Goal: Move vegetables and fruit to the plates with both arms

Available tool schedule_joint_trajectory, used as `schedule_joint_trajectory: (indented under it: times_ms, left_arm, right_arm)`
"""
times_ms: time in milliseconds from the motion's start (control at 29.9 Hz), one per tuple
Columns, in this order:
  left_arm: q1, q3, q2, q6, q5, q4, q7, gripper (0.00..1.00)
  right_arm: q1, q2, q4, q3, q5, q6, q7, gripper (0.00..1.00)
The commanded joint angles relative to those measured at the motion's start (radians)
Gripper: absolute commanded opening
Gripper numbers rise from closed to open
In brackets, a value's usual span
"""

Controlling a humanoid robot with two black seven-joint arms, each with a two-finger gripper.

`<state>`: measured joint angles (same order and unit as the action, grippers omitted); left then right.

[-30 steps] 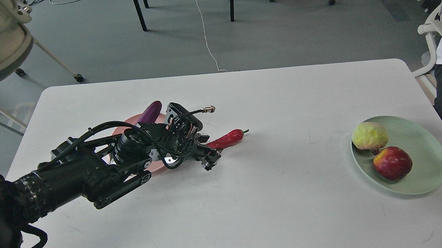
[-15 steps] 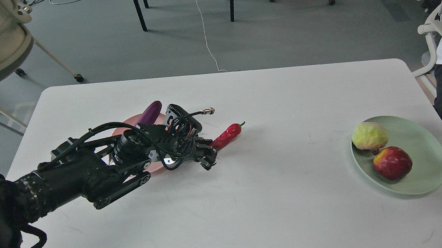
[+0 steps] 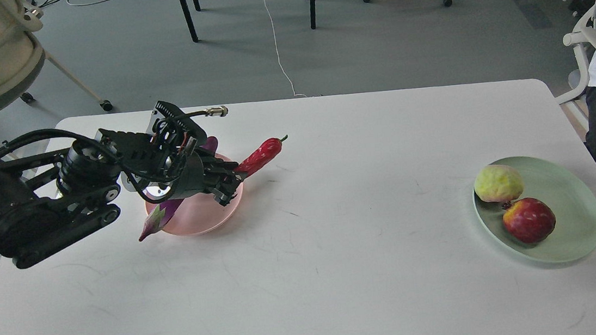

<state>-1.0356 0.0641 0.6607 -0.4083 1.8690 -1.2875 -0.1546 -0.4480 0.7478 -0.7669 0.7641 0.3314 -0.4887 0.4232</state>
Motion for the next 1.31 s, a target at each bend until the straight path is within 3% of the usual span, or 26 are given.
schedule_joint_trajectory:
  times_ms: [0,134,301,368,502,636,837,1037,1272]
  left_arm:
    - [0.058,0.006,0.049,0.005,-0.001,0.004,0.001,0.2]
    - [0.08,-0.003,0.057,0.042,-0.001,0.01,0.003,0.32]
    - [0.086,0.011,0.048,0.068,-0.004,0.011,0.0,0.81]
    - [0.085,0.008,0.054,0.071,-0.004,0.011,-0.011,0.83]
    - [0.082,0.029,0.063,0.075,-0.019,0.014,-0.078,0.86]
    - [0.085,0.199,0.071,0.072,-0.234,0.071,-0.118,0.95]
    - [0.086,0.345,0.019,0.074,-0.843,0.177,-0.119,0.98]
    - [0.08,0.471,-0.131,0.063,-1.429,0.37,-0.112,0.98]
    - [0.1,0.56,-0.173,-0.018,-1.781,0.45,-0.123,0.99]
  right_arm:
    - [0.0,-0.004,-0.002,0.0,0.0,0.0,0.0,0.99]
    - [-0.001,-0.004,-0.003,0.007,0.0,0.0,0.0,0.99]
    - [-0.001,0.002,-0.003,0.009,-0.002,0.0,0.0,0.99]
    - [-0.003,0.002,-0.002,0.011,-0.002,0.0,0.0,0.99]
    - [-0.011,0.002,-0.002,0.011,-0.002,0.0,0.0,0.99]
    - [-0.02,-0.002,0.003,0.033,-0.002,0.0,0.0,0.99]
    - [-0.053,-0.002,0.003,0.052,-0.005,0.0,-0.014,0.99]
    - [-0.097,-0.008,0.001,0.061,-0.003,0.0,-0.011,0.99]
    - [-0.121,-0.042,0.003,0.054,-0.003,0.0,-0.018,0.99]
